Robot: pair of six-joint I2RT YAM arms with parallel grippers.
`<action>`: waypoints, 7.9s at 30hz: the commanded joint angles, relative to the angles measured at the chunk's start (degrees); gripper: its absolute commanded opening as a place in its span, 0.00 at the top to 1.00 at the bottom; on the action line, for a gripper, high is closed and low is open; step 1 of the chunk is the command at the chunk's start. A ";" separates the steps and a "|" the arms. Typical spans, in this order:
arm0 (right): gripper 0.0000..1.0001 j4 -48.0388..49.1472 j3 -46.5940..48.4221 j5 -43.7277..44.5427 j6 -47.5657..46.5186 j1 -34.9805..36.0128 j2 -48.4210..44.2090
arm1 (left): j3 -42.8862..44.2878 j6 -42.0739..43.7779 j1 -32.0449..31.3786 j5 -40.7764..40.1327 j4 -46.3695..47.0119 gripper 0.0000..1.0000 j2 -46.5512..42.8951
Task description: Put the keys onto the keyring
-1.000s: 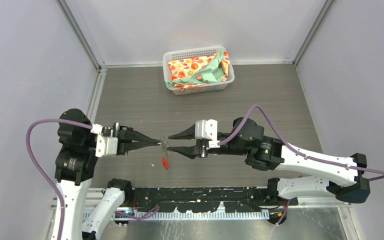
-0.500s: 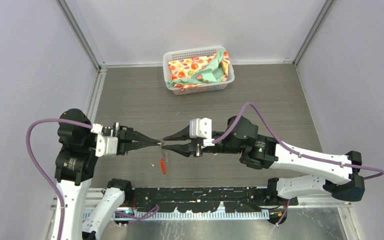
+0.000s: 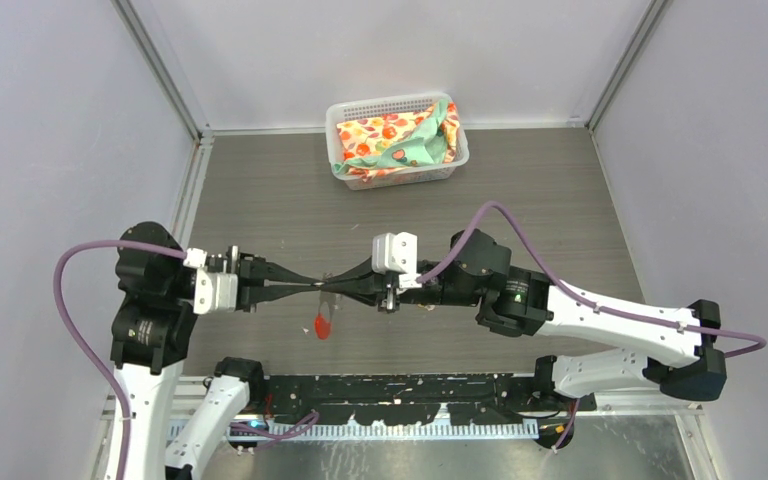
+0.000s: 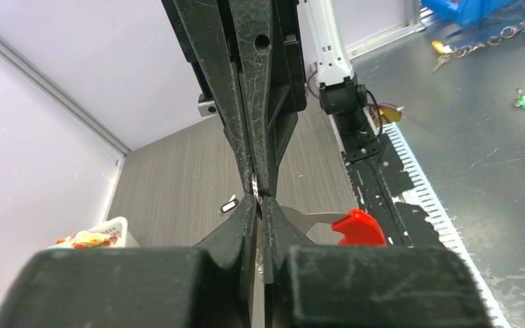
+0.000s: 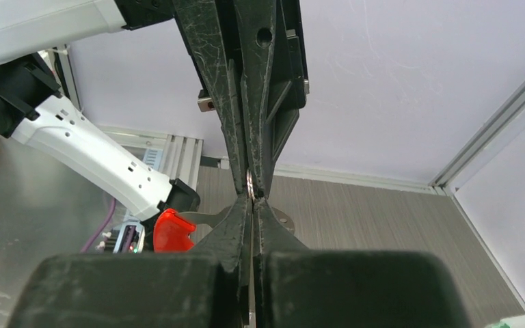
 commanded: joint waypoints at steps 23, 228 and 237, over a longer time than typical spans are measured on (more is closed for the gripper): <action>0.99 -20.53 12.20 2.83 -0.83 0.30 2.24 | -3.80 -7.53 -0.06 1.49 -1.63 0.79 0.43; 0.39 -51.05 7.23 9.77 11.95 -53.48 36.58 | -5.91 2.47 -0.06 -2.93 -8.40 1.00 7.35; 0.46 -46.40 7.09 13.11 11.40 -53.35 40.87 | -5.10 2.47 -0.09 -4.12 -8.88 1.00 7.28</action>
